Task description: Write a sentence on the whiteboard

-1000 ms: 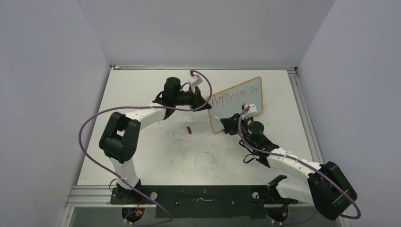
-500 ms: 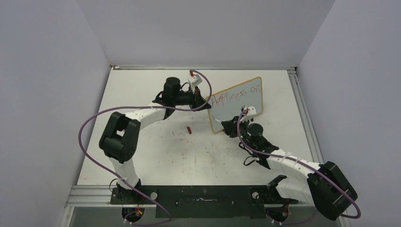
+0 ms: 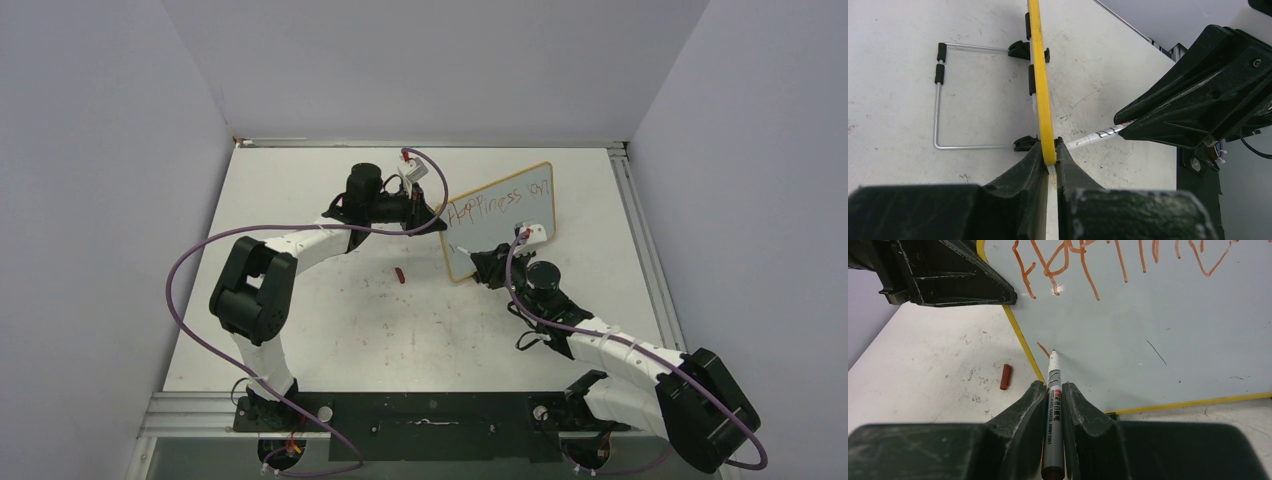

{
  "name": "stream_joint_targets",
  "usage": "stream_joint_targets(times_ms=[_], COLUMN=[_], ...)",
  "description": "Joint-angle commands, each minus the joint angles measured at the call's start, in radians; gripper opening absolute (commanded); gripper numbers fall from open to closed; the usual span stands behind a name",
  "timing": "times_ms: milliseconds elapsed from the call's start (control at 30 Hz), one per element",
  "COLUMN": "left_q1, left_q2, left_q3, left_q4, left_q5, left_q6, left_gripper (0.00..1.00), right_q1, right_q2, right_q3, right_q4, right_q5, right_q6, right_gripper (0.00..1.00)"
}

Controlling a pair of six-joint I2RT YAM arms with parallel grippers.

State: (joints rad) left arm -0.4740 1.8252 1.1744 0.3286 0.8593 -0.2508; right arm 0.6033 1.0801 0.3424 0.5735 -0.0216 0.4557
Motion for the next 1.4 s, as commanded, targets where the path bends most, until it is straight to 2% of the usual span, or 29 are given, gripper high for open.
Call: stream_joint_targets(times_ms=[0,467,1367], left_q1=[-0.003,-0.003,-0.003], left_q2=[-0.019,-0.019,-0.016], left_q3=[0.035,0.035,0.034], left_q4=[0.016,0.015,0.020], left_q5=[0.052,0.053,0.054], left_q6=[-0.004,-0.004,-0.008], left_gripper=[0.00,0.00,0.00], right_q1=[0.004,0.004,0.051], right_q2=[0.026,0.047,0.093], right_q3=[0.043,0.054,-0.063], right_q4=[0.086,0.132,0.036], right_q5=[0.018,0.060,0.033], right_q6=[-0.020,-0.025,0.012], right_gripper=[0.05,0.05,0.05])
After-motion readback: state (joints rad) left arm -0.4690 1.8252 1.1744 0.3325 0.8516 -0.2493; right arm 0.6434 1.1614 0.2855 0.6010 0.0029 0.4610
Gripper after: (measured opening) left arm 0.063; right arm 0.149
